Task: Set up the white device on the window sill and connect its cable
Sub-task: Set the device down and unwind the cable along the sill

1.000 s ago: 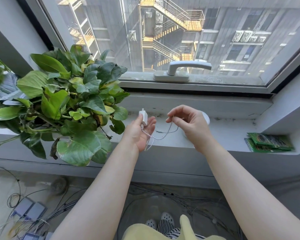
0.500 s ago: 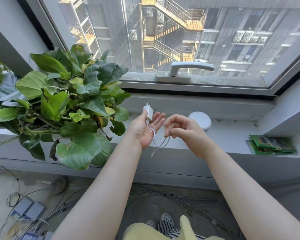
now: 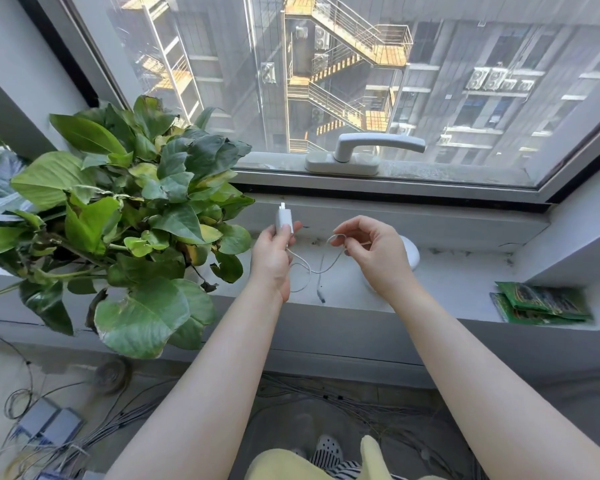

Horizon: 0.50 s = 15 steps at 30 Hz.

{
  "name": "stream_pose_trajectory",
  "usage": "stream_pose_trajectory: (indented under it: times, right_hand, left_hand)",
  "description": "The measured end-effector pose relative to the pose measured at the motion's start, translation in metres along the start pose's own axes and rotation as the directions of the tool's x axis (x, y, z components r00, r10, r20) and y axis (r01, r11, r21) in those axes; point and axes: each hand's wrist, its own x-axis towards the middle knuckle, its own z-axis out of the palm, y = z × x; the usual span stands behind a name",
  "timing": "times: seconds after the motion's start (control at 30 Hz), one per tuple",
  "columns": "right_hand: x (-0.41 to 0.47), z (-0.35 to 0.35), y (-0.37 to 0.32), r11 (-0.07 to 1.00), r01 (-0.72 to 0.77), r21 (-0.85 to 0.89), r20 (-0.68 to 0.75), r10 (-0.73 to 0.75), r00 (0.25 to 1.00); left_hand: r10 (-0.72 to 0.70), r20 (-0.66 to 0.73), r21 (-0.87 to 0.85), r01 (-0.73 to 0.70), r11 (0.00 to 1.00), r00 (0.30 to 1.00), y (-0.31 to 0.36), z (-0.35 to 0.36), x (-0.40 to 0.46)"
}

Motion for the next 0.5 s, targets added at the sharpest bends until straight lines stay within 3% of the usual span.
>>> stream_pose_trajectory:
  times: [0.27,0.5]
  right_hand:
    - [0.02,0.006,0.003,0.96,-0.002,-0.282,-0.028,-0.006,1.0]
    - [0.028,0.019,-0.004,0.982,-0.12,-0.143,0.011,0.122,0.992]
  left_hand:
    - [0.014,-0.061,0.078,-0.01,0.997,0.998,-0.027,0.013,0.003]
    - [0.116,-0.197,0.035,-0.111,0.993,0.974,-0.047,0.014,0.006]
